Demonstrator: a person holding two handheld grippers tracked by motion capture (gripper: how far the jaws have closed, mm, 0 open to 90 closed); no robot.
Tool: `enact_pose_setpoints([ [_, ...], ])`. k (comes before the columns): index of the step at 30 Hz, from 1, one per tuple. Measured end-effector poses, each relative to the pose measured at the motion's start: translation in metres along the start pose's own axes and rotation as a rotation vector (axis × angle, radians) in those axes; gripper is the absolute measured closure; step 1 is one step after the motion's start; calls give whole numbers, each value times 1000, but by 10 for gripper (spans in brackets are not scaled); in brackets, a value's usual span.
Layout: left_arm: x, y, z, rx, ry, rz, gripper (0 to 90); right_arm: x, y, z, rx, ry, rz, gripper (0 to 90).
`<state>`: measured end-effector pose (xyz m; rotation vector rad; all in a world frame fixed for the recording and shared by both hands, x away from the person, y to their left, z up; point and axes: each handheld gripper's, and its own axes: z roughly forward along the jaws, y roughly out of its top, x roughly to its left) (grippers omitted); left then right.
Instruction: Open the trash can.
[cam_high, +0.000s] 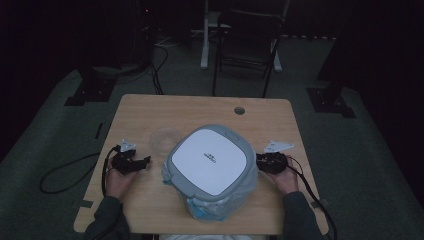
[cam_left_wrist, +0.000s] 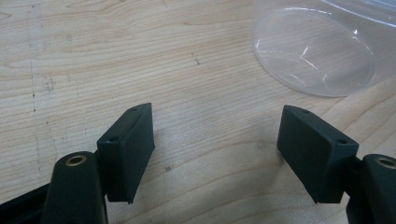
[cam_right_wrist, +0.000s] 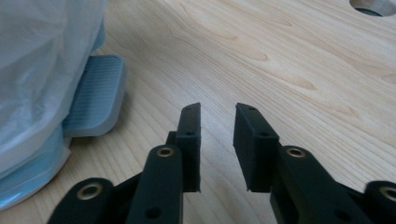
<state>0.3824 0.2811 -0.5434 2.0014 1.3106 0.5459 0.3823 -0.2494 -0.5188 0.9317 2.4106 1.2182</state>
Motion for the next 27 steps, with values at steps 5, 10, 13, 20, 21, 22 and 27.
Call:
enact_pose_setpoints([
  [5, 0, 0, 0, 0, -1, 0, 284, 4, 2, 0, 3, 3, -15, 817],
  [10, 0, 0, 0, -1, -2, 0, 284, 8, 4, 2, 8, 10, -28, 896],
  [13, 0, 0, 0, 0, -1, 0, 284, 10, 6, 2, 4, 18, -28, 898],
  [20, 0, 0, 0, -1, -3, -3, 284, 15, 9, 4, 4, 30, -45, 899],
  [21, 0, 0, 0, -1, -3, -3, 284, 16, 9, 4, 6, 30, -48, 900],
  [22, 0, 0, 0, -1, -3, -3, 284, 17, 10, 5, 6, 32, -52, 900],
  [27, 0, 0, 0, -1, -4, -3, 284, 18, 11, 6, 8, 34, -58, 900],
])
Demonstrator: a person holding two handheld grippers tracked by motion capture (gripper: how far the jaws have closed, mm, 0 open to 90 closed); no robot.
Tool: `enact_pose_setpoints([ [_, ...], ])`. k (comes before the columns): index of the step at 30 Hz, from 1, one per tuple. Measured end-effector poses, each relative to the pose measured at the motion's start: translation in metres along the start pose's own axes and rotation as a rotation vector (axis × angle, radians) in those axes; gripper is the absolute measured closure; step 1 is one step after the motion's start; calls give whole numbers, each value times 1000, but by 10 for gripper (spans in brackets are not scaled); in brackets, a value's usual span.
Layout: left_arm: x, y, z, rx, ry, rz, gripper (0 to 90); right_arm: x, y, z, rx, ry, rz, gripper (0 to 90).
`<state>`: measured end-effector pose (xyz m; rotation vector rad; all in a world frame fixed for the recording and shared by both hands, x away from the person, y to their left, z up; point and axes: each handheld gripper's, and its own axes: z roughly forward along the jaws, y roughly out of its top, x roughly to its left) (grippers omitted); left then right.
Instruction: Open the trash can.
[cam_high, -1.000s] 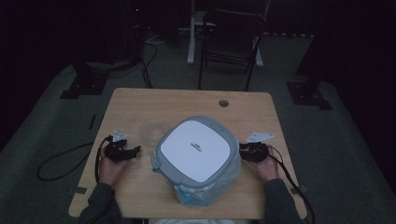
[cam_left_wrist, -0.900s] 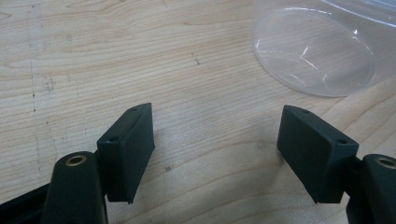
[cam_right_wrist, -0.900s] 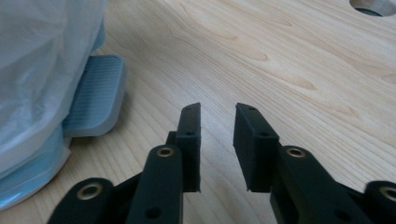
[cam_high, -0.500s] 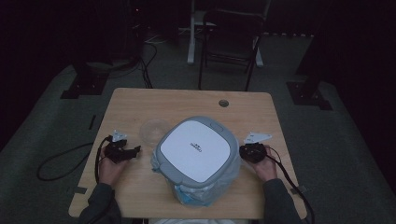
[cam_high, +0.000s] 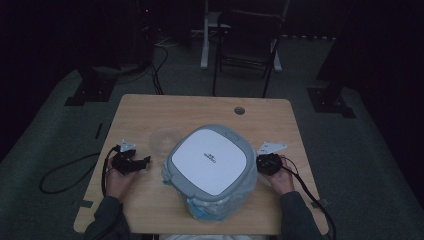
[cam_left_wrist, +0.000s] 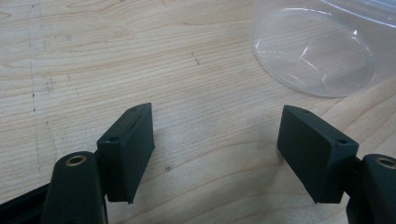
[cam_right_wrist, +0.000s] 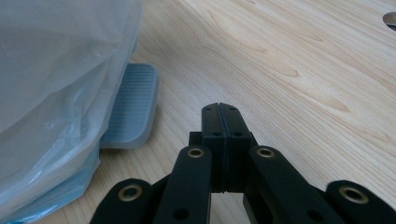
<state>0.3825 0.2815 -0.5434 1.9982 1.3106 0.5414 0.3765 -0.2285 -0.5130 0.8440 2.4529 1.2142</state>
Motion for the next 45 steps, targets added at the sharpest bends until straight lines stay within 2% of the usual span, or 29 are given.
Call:
enact_pose_setpoints([
  [11, 0, 0, 0, 2, 4, 5, 284, -2, 7, -7, -14, -28, -10, 895],
  [22, -1, 0, 0, 3, 7, 8, 284, -5, 23, -18, -44, -62, -17, 807],
  [31, -1, 0, 0, 4, 7, 9, 284, -12, 37, -35, -56, -106, -22, 779],
  [45, -1, 0, 0, 4, 11, 12, 284, -12, 54, -54, -66, -131, -27, 720],
])
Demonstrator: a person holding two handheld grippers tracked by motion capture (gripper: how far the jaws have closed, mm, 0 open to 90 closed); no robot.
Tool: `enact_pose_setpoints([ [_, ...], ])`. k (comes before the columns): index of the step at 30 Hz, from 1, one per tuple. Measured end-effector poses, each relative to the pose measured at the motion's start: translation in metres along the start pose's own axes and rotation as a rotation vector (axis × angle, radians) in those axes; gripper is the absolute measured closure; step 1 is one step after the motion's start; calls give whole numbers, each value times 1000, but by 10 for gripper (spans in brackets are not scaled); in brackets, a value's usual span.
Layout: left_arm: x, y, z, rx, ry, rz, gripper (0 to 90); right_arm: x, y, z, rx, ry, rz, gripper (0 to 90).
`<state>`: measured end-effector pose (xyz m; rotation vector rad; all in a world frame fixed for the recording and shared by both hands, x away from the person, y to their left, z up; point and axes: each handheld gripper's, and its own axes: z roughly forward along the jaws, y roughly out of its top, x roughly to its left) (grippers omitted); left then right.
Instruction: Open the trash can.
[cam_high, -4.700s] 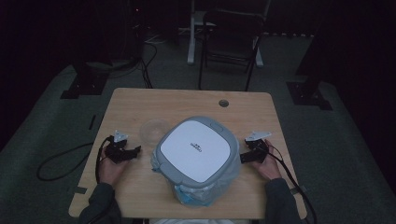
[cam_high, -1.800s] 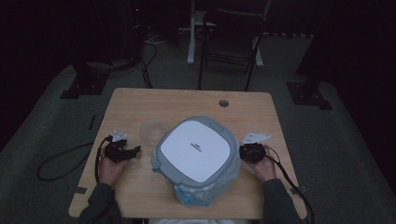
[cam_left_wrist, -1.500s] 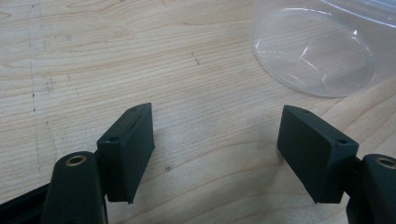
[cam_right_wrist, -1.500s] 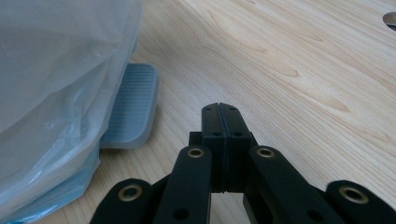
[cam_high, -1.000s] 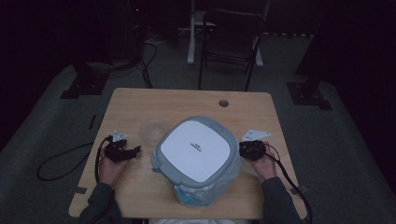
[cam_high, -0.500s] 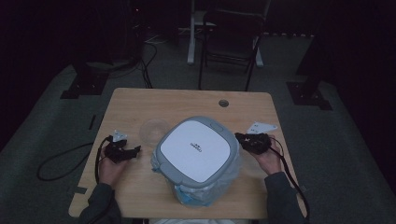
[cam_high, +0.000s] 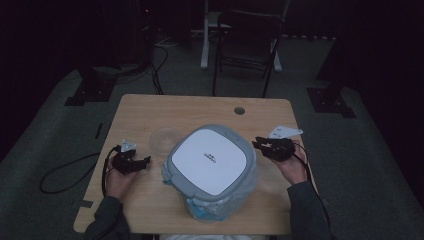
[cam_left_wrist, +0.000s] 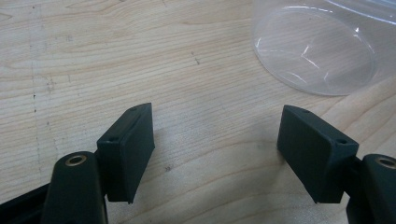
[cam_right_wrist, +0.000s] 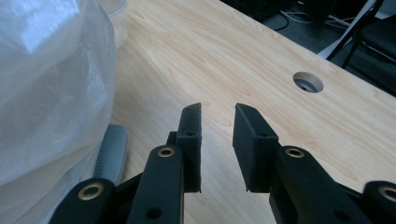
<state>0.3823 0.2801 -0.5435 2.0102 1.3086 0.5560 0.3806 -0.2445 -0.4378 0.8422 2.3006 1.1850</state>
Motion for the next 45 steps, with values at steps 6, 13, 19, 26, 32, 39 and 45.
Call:
enact_pose_setpoints([
  [6, 0, 0, 0, 0, 1, 1, 284, 0, 9, -11, -15, -6, 3, 715],
  [13, -1, 0, 0, 1, 5, 4, 284, 1, 22, -22, -31, -11, 2, 710],
  [19, -1, 0, 0, 1, 5, 4, 284, 4, 35, -30, -42, -14, -7, 702],
  [26, -1, 0, 0, 2, 6, 6, 284, 7, 53, -43, -83, 8, -11, 699],
  [32, -1, 0, 0, 2, 6, 6, 284, 15, 66, -48, -115, 37, -23, 693],
  [39, -1, 0, 0, 2, 6, 7, 284, 22, 80, -52, -122, 51, -40, 675],
  [45, -1, 0, 0, 2, 6, 7, 284, 26, 89, -54, -133, 75, -44, 660],
])
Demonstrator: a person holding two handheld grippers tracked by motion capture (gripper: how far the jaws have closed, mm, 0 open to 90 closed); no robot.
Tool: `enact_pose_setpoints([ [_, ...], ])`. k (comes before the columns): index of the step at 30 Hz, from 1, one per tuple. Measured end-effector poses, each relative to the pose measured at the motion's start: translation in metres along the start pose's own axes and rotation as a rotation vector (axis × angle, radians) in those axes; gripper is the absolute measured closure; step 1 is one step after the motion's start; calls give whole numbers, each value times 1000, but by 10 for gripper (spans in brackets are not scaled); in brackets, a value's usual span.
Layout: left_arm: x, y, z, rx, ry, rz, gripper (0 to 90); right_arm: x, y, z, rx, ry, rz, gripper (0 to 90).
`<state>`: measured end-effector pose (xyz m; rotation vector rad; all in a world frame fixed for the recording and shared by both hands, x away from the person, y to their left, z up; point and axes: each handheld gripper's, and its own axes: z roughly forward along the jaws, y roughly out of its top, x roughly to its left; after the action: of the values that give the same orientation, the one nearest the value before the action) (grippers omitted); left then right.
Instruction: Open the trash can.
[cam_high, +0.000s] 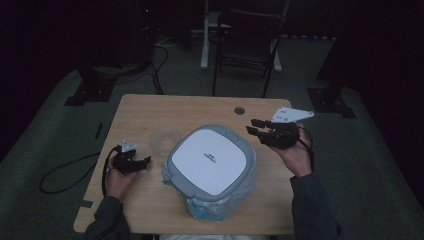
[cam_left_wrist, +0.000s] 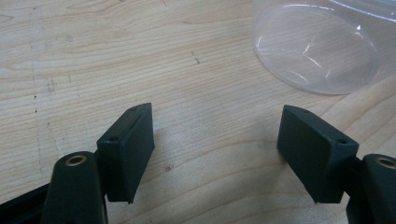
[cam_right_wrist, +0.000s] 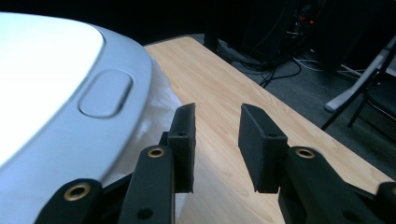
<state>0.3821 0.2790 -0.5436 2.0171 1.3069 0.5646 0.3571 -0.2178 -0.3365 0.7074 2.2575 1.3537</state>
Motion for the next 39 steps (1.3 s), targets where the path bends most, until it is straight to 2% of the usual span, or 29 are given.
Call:
enact_pose_setpoints([
  [13, 0, 0, 0, 0, 0, 1, 284, 14, 16, 8, -15, 74, -10, 636],
  [18, 0, 0, 0, 0, 0, -1, 284, 17, 17, 15, -16, 105, -10, 631],
  [25, 0, 0, 0, 1, 1, 3, 284, 19, 18, 14, -32, 148, -1, 627],
  [29, 0, 0, 0, 1, 2, 3, 284, 20, 18, 14, -37, 169, 5, 654],
  [34, 0, 0, 0, 1, 2, 4, 284, 19, 15, 16, -35, 200, 25, 739],
  [36, 0, 0, 0, 1, 2, 4, 284, 20, 16, 15, -32, 202, 14, 771],
  [39, -1, 0, 0, 2, 3, 4, 284, 21, 15, 15, -34, 199, 12, 773],
])
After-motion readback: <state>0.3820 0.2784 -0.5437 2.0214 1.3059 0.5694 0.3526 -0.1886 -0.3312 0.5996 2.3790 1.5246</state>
